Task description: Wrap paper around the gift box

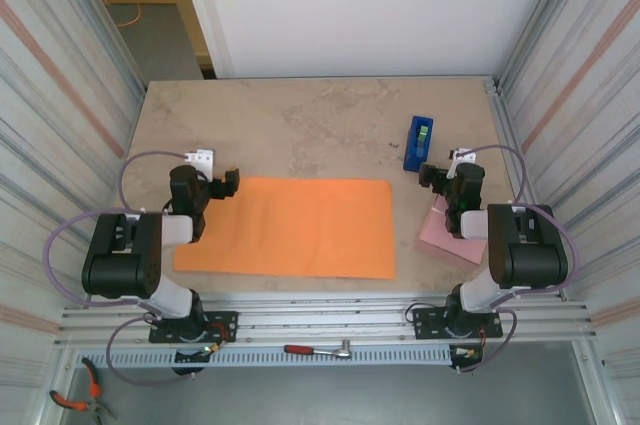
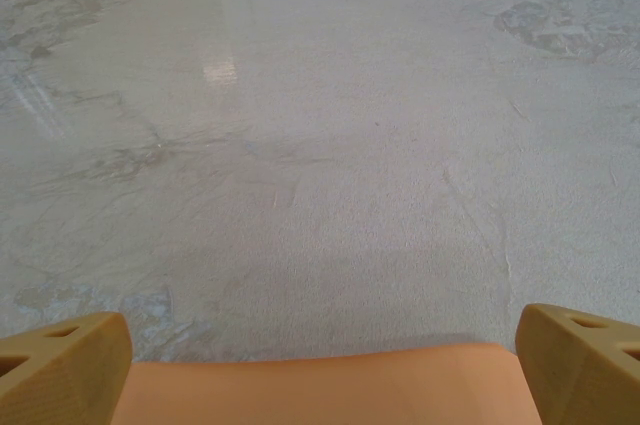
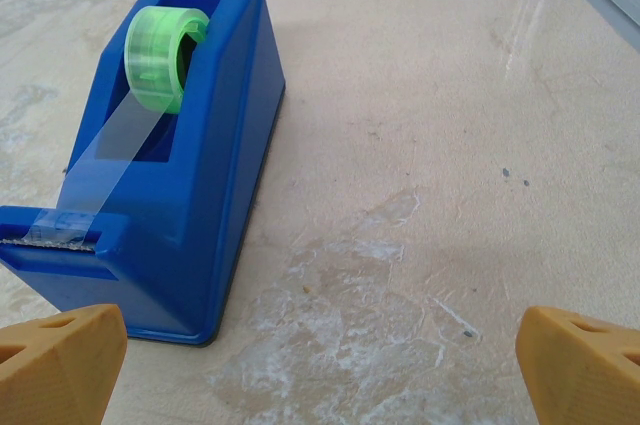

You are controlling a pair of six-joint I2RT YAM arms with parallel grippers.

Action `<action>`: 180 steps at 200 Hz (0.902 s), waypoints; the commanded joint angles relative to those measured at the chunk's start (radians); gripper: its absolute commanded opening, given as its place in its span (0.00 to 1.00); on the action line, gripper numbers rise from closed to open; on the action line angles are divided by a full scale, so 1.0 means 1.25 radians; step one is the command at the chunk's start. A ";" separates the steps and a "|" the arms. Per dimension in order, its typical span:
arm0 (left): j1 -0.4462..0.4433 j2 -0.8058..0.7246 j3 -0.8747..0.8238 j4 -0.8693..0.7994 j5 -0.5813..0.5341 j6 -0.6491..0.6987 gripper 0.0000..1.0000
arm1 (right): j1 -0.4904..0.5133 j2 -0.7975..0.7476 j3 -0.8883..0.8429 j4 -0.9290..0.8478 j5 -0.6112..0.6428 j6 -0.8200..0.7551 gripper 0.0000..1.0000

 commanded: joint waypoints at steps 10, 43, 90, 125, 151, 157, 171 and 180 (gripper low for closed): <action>0.002 -0.001 0.006 -0.001 -0.006 -0.007 0.99 | -0.008 -0.003 0.003 0.012 0.000 -0.009 0.98; 0.002 -0.001 0.005 -0.001 -0.006 -0.008 0.99 | -0.011 -0.004 0.001 0.011 -0.004 -0.009 0.98; 0.002 -0.024 0.014 -0.033 -0.047 -0.027 0.99 | -0.013 -0.049 0.021 -0.063 0.035 0.012 0.98; 0.002 -0.075 0.059 -0.152 -0.074 -0.037 0.99 | -0.002 -0.132 0.052 -0.178 0.078 0.012 0.98; 0.001 -0.115 0.099 -0.239 -0.092 -0.041 0.99 | -0.003 -0.239 0.113 -0.380 0.142 0.102 0.98; 0.000 -0.125 0.107 -0.258 -0.096 -0.042 0.99 | -0.002 -0.262 0.135 -0.438 0.157 0.136 0.98; 0.001 -0.150 0.125 -0.284 -0.101 -0.055 0.99 | -0.005 -0.299 0.191 -0.596 0.174 0.229 0.98; 0.001 -0.164 0.142 -0.304 -0.101 -0.072 0.99 | -0.012 -0.314 0.235 -0.693 0.129 0.262 0.98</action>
